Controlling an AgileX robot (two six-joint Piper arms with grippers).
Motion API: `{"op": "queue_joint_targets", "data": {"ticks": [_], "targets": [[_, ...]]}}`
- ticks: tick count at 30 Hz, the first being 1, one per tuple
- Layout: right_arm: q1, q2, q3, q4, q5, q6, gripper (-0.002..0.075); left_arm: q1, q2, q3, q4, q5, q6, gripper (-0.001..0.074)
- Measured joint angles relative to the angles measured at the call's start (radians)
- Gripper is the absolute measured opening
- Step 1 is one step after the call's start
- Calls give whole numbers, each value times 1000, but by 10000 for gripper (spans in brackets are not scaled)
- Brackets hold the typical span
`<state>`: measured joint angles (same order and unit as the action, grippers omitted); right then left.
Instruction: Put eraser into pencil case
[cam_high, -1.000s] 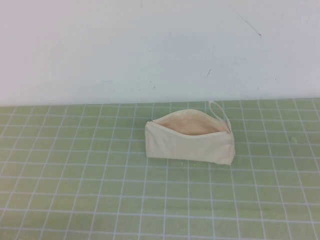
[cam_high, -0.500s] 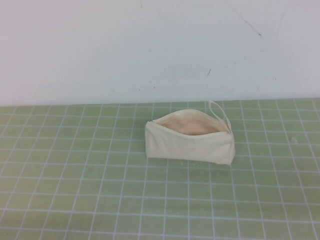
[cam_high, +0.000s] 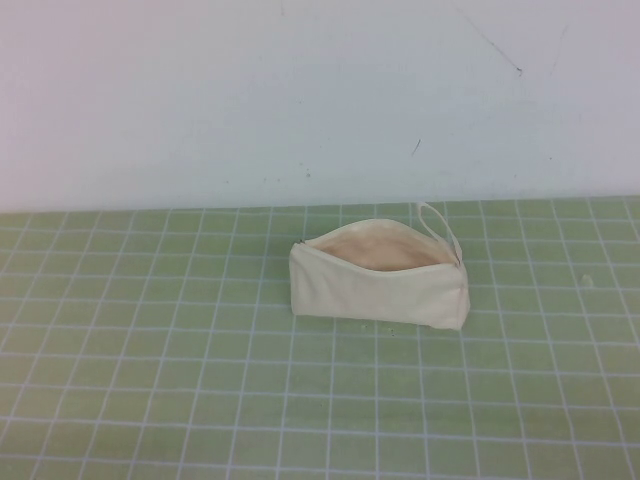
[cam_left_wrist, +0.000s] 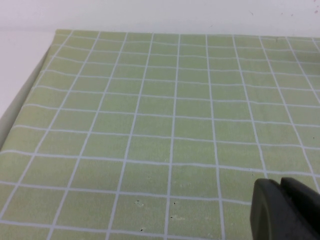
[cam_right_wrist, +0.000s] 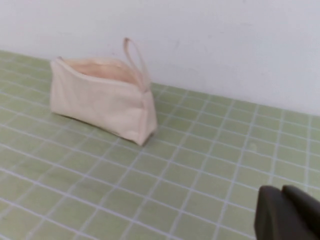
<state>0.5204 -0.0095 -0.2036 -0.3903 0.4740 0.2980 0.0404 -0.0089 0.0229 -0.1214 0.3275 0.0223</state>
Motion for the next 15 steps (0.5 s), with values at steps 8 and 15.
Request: {"op": "queue_joint_targets", "data": {"ticks": [8,15], "targets": [[-340,-5,62,397,-111,-431,-1,0,0,0,0,0,0,-2],[-613,-5,189,486,-216,-513,-1,0,0,0,0,0,0,-2]]}}
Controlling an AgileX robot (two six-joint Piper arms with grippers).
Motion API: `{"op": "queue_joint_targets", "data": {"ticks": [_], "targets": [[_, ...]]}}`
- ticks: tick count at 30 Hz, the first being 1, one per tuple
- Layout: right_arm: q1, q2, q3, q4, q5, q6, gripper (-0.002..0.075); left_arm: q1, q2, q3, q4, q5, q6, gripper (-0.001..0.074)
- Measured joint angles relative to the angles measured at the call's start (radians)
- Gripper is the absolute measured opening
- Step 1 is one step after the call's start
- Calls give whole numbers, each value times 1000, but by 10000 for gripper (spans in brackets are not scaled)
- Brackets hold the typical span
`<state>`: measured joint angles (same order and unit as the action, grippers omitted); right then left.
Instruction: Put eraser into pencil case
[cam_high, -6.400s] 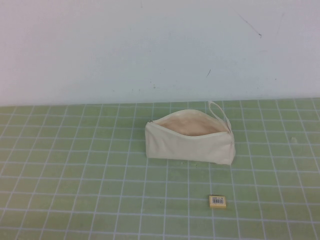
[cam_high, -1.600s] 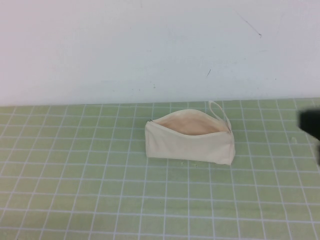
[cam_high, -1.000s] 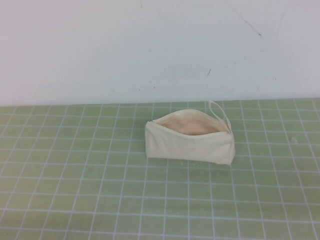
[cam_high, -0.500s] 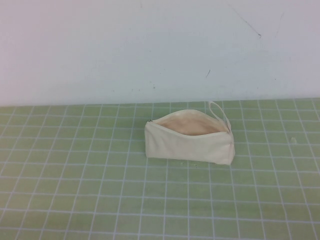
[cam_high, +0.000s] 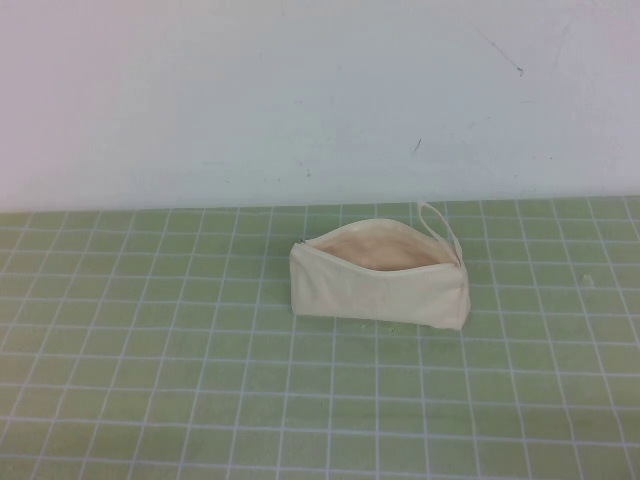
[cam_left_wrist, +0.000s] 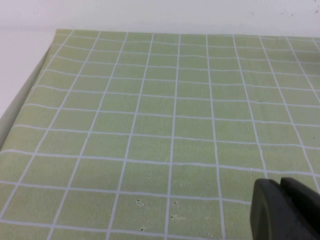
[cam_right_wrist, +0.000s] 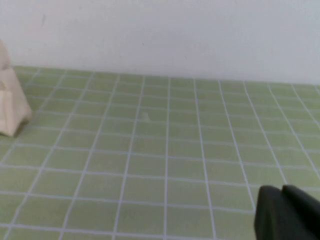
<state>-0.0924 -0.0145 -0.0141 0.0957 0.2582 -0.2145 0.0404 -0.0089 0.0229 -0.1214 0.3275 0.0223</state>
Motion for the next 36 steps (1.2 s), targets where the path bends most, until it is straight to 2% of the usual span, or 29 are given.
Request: {"op": "queue_joint_targets", "data": {"ticks": [5,10,36], "targets": [[-31,0,41,-28,10,67,-1,0,0,0,0,0,0,-2],[34,0,41,-143,48,215,-1,0,0,0,0,0,0,-2],[49,0,41,-159,84,238,-1,0,0,0,-1,1,0,-2]]}}
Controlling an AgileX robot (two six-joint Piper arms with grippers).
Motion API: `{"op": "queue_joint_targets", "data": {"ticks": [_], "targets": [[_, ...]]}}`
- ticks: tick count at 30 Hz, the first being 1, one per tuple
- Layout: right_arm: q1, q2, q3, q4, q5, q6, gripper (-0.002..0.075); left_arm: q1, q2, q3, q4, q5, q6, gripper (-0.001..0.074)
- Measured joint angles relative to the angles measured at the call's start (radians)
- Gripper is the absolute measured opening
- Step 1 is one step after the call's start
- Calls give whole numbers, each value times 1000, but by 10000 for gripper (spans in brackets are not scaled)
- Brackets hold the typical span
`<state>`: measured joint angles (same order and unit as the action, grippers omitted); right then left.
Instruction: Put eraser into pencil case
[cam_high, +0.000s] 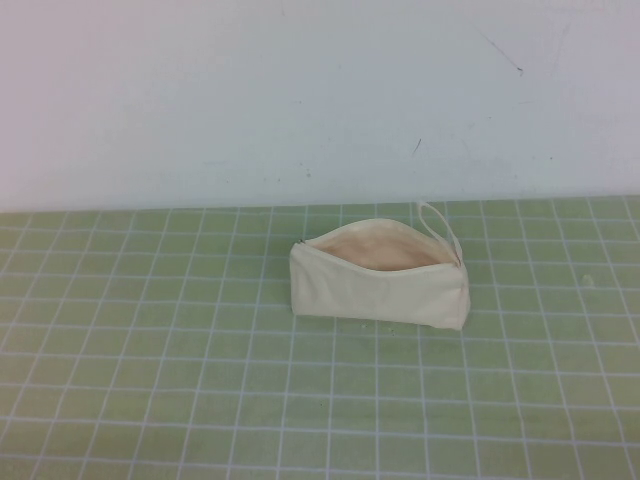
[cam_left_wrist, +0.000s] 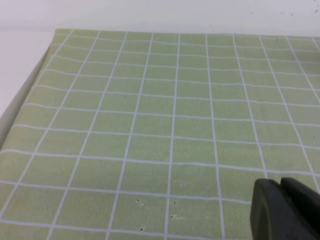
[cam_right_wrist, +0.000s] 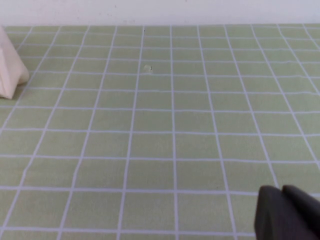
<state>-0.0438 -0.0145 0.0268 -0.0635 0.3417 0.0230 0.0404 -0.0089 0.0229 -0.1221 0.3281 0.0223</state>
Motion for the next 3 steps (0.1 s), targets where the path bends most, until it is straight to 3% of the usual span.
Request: {"op": "queue_joint_targets", "data": {"ticks": [3], "targets": [[0,0,0,0,0,0,-1,0,0,0,0,0,0,-2]]}}
